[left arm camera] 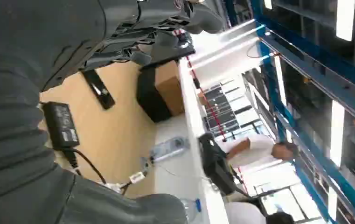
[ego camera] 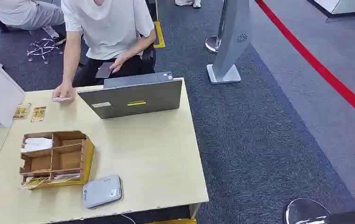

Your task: Pass the card to the sensor for recognition and then transmit it.

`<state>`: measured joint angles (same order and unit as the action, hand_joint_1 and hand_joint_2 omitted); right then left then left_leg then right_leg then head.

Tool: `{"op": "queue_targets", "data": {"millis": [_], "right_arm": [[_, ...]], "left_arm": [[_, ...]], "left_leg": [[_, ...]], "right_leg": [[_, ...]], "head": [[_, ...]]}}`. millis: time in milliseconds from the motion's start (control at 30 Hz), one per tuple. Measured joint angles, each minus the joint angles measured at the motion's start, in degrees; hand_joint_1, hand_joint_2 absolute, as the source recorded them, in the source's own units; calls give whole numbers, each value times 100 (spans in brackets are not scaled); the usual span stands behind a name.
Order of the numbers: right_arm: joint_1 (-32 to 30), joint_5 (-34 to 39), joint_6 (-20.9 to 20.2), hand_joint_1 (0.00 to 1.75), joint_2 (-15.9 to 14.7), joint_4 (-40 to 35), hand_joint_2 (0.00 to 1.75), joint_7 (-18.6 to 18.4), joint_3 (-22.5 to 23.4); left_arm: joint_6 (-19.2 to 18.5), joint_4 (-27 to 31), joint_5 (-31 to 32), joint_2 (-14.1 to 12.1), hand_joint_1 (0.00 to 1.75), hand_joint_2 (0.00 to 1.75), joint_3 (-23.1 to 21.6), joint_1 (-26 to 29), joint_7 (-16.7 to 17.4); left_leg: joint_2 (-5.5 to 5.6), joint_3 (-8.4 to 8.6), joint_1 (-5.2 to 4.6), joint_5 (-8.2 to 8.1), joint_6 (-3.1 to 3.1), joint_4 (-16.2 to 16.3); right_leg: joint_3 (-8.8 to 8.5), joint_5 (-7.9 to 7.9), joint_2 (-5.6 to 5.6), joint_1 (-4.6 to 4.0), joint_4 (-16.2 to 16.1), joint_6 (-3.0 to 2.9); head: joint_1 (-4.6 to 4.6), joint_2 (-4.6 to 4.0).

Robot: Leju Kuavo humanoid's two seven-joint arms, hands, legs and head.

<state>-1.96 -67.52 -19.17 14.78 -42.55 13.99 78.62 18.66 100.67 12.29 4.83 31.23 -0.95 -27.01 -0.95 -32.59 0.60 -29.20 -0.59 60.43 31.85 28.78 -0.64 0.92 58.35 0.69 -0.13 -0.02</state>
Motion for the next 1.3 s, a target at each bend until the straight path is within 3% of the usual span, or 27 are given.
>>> {"op": "queue_targets", "data": {"millis": [200, 333, 1033, 1067, 1300], "right_arm": [[40, -188, 24, 0, -4, 74, 175, 9, 122], [38, -205, 33, 0, -13, 101, 175, 2, 144], [174, -769, 124, 0, -413, 813, 175, -168, 452], [181, -815, 136, 0, -442, 848, 175, -181, 463], [217, -1047, 177, 0, -638, 1158, 175, -243, 574]], "left_arm": [[-450, 37, 675, -315, 0, 175, -743, -443, 472], [-577, 48, 751, -385, 0, 175, -900, -553, 562], [-2813, -287, 2281, -1364, 0, 175, -3222, -1960, 2415], [-2909, -306, 2345, -1410, 175, 175, -3320, -2019, 2503], [-3666, -481, 2847, -1764, 175, 175, -4118, -2472, 3136]], "left_leg": [[-7, -7, 0, 3, 5, 0], [-27, -5, 3, 4, 5, 3], [-28, -5, 2, 9, 11, 3], [-28, -5, 2, 9, 12, 3], [-27, -7, 2, 9, 12, 3]], "right_leg": [[-13, -8, 7, 0, 5, -8], [6, -12, 26, -4, 1, -9], [8, -16, 27, -3, 3, -10], [8, -16, 27, -3, 3, -10], [9, -16, 27, -3, 4, -10]], "head": [[0, 0], [-4, 0], [-6, 0], [-4, 0], [-7, 0]]}}
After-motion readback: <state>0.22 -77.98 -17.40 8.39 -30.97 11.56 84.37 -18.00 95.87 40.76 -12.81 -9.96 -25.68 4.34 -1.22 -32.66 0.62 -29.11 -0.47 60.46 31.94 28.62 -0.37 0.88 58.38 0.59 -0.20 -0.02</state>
